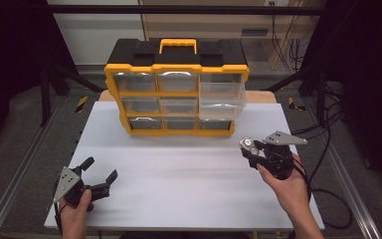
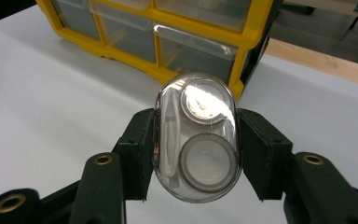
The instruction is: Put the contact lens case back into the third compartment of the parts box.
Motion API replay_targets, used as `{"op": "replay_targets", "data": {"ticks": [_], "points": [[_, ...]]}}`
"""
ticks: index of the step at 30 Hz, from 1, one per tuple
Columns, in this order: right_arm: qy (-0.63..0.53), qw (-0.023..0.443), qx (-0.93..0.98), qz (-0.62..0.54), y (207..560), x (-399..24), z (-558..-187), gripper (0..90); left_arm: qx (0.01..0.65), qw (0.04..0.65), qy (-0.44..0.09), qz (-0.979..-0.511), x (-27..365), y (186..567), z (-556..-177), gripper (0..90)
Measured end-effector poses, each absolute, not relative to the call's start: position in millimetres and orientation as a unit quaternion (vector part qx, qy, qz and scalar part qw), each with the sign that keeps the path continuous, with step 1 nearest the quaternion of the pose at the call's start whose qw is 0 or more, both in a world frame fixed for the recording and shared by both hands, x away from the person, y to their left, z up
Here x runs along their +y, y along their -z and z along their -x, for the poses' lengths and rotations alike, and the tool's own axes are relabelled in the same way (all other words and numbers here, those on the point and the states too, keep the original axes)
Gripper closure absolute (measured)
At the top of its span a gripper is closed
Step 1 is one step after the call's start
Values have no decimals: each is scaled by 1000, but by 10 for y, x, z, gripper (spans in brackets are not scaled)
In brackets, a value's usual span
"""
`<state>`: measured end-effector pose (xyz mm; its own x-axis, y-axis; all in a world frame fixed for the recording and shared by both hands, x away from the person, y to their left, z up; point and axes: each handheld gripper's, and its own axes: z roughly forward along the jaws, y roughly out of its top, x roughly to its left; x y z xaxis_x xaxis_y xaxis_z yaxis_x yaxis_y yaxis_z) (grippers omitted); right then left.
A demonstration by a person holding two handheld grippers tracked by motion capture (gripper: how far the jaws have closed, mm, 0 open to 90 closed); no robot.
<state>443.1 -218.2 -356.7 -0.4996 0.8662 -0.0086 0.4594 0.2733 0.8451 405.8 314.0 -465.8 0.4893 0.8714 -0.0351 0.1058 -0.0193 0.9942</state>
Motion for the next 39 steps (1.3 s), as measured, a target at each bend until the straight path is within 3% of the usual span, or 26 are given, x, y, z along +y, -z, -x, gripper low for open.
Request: {"op": "replay_targets", "data": {"ticks": [39], "points": [[-440,316,728,-420,2712,-2327,-4579,492,387,584,-334,-630,3164,4655,-4047,16]]}}
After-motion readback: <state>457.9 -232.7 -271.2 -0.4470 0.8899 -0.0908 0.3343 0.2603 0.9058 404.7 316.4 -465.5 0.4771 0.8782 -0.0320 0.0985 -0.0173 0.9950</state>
